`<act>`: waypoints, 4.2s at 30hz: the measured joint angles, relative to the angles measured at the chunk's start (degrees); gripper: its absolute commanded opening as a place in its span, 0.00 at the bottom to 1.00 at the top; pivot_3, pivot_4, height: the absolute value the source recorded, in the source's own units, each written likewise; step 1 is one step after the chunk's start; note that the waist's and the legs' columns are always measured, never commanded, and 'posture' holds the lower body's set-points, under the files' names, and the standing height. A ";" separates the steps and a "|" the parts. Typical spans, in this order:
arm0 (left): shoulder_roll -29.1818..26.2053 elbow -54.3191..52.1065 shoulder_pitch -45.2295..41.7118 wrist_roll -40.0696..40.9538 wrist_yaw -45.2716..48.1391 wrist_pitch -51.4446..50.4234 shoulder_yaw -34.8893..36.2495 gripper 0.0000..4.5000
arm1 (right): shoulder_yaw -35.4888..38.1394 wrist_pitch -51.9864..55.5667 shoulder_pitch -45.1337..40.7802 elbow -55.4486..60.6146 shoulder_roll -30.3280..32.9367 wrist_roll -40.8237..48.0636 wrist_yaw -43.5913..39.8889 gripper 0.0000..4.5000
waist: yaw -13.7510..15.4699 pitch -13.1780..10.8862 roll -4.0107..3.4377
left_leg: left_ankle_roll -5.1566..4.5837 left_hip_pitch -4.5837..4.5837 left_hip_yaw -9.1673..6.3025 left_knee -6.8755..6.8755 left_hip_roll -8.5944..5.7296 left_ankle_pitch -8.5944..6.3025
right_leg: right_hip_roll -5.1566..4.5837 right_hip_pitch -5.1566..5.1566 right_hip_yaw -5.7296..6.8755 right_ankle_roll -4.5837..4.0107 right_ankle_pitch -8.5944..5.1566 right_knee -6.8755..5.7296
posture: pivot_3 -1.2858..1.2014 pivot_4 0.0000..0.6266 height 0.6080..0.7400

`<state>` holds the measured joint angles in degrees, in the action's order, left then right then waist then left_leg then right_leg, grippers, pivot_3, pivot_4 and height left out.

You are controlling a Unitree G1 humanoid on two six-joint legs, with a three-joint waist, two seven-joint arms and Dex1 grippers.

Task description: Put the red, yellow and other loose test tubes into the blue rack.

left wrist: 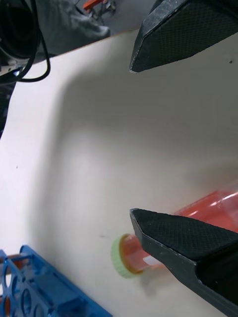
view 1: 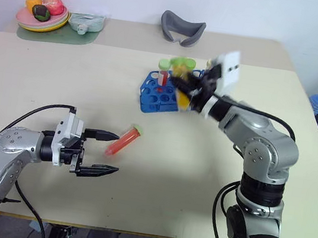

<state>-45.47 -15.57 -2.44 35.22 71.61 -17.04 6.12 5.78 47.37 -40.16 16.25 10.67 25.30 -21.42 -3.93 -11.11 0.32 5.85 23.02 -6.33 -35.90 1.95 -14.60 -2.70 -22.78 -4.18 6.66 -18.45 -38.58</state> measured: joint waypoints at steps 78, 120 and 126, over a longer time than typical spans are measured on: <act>6.84 -10.05 6.72 4.83 -15.98 -4.98 4.29 1.00 | 10.22 -84.08 -13.13 -80.90 -13.02 -6.91 -14.21 0.25 | -1.79 -0.04 -0.07 | 0.09 -0.64 0.09 0.00 0.00 0.05 | 0.03 0.35 -0.16 -0.02 -0.01 -0.41 | 0.52 0.24 1.00; 9.04 -7.06 4.79 4.15 -15.81 -2.58 5.76 1.00 | 8.73 -87.82 -10.86 -79.63 -11.40 -12.82 -6.33 0.99 | -1.72 -0.05 -0.08 | 0.09 -0.64 0.09 0.01 0.00 0.05 | 0.03 0.34 -0.16 -0.02 -0.01 -0.40 | 0.52 0.24 1.00; 9.27 -6.71 4.81 3.96 -15.40 -2.33 5.57 1.00 | 3.07 -73.68 -1.65 -58.93 -10.07 -15.63 -2.37 0.99 | -1.48 -0.05 -0.08 | 0.10 -0.61 0.08 0.02 0.00 0.05 | 0.01 0.33 -0.16 -0.02 -0.02 -0.38 | 0.52 0.24 1.00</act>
<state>-36.20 -22.28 2.37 39.19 56.21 -19.37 11.69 8.85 -26.31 -41.81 -42.68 0.60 9.66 -23.80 -5.41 -11.15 0.25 5.94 22.41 -6.24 -35.88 1.95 -14.55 -2.69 -22.44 -4.34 6.64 -18.47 -38.96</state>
